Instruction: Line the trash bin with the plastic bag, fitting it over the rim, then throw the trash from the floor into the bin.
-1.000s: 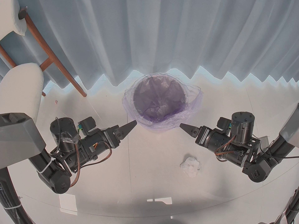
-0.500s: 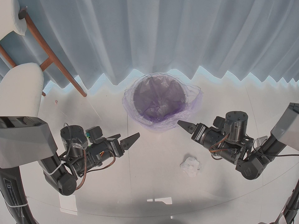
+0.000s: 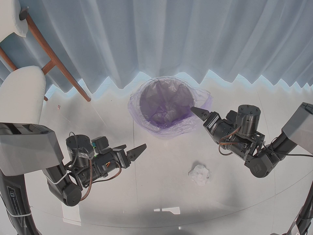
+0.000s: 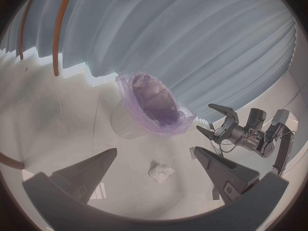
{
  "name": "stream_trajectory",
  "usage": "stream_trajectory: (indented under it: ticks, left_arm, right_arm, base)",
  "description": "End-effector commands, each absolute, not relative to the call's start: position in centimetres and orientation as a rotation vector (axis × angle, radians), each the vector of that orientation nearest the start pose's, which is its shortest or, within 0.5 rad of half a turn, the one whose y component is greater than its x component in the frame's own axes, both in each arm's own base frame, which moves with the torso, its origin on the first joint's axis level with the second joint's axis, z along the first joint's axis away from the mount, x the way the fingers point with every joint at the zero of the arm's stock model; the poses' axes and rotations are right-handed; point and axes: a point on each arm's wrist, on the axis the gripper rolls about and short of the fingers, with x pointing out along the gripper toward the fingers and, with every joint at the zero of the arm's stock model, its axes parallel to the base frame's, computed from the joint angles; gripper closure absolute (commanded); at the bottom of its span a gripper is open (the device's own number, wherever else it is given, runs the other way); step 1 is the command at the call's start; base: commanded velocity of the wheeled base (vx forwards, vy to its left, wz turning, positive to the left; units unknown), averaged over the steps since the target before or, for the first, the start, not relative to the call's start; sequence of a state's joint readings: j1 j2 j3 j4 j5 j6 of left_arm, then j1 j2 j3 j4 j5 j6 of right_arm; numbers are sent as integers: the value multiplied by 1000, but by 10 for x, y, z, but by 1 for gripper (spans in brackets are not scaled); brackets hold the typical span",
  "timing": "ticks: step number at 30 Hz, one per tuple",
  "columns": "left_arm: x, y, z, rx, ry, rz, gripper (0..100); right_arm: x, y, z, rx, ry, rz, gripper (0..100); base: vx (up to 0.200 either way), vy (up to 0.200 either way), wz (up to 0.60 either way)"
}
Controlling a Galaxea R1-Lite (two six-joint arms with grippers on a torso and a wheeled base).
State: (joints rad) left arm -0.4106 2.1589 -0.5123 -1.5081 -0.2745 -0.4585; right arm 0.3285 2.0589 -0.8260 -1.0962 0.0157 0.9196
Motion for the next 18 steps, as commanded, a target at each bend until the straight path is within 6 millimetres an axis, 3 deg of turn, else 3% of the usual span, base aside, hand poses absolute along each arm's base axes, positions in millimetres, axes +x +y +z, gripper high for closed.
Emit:
stream_trajectory:
  ticks: [1,4,12,13,18]
  left_arm:
    - [298,-139,55,-427,299,-647,0]
    - [297,-139,54,-427,304,-647,0]
    - [296,-139,56,-427,300,-650,0]
    - [295,-140,56,-427,300,-651,0]
    - [295,-140,56,-426,303,-651,0]
  right_arm:
    - [368,122,104,910,273,246,0]
    - [379,118,98,929,260,220,0]
    - [387,119,88,976,233,226,0]
    - [388,120,86,985,227,231,100]
    - [395,116,77,1008,195,236,100]
  base:
    - [0,0,0]
    - [0,0,0]
    - [0,0,0]
    - [0,0,0]
    - [0,0,0]
